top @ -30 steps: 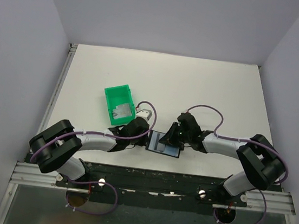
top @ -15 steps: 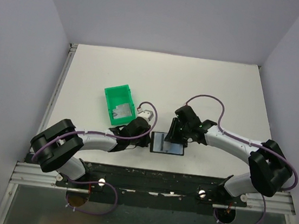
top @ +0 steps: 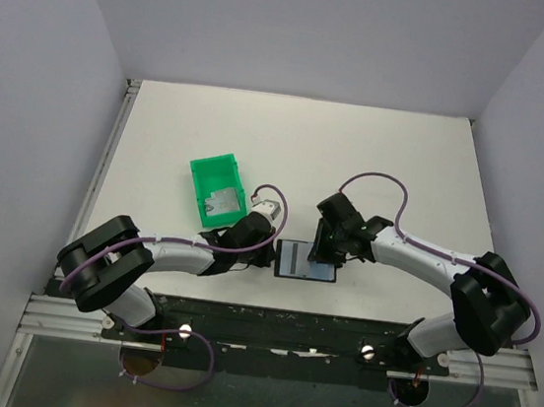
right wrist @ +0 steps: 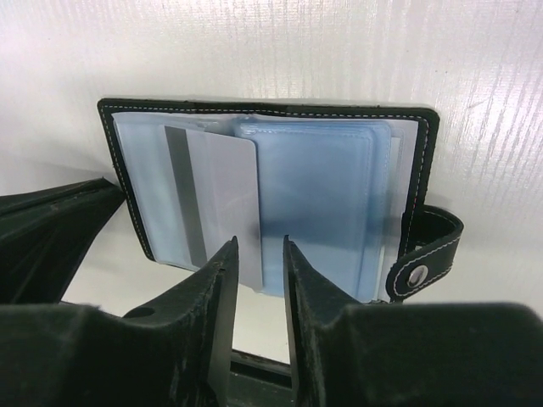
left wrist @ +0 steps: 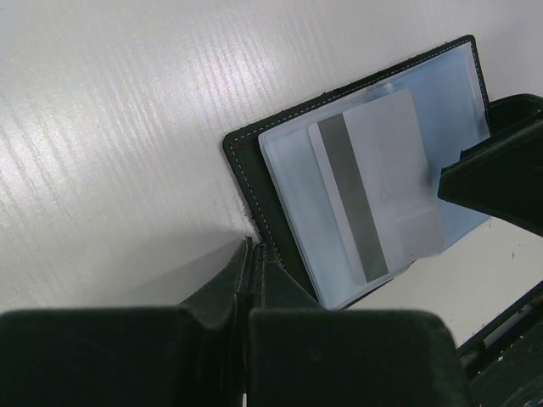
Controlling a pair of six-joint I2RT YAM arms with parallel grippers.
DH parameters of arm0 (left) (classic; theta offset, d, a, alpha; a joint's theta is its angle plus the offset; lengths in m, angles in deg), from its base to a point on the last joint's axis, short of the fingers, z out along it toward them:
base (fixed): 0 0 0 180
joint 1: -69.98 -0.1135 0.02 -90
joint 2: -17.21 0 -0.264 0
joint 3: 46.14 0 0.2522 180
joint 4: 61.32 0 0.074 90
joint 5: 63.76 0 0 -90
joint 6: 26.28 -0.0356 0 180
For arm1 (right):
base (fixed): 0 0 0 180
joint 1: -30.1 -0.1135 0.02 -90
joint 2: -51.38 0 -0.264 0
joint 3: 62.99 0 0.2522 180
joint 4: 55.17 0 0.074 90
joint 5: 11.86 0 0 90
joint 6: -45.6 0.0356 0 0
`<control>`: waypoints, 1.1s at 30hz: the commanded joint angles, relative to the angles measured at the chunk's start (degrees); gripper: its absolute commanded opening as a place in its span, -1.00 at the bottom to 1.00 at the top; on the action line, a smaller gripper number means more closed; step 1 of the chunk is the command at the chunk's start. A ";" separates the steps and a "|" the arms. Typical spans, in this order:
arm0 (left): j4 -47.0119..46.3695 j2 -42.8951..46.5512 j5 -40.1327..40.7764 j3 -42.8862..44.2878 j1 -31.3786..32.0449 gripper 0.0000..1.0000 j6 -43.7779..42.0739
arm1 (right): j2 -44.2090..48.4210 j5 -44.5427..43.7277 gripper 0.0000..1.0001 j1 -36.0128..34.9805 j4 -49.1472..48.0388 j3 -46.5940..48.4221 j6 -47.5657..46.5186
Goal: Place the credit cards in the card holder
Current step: Insert the credit card into the card holder.
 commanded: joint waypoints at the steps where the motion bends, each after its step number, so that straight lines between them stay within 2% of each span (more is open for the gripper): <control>1: 3.64 -1.60 -1.49 0.04 0.63 -1.00 -0.29 | -1.71 -0.75 -0.32 -0.44 -1.93 0.95 -1.46; 11: 3.64 -2.04 -1.57 0.30 0.55 -1.00 -0.47 | -4.87 0.93 -0.35 -0.44 -6.06 0.16 -1.46; 33: 3.55 -2.04 -1.66 0.57 0.55 -1.00 -0.55 | -8.31 12.18 -0.48 -2.11 -14.77 0.42 -0.14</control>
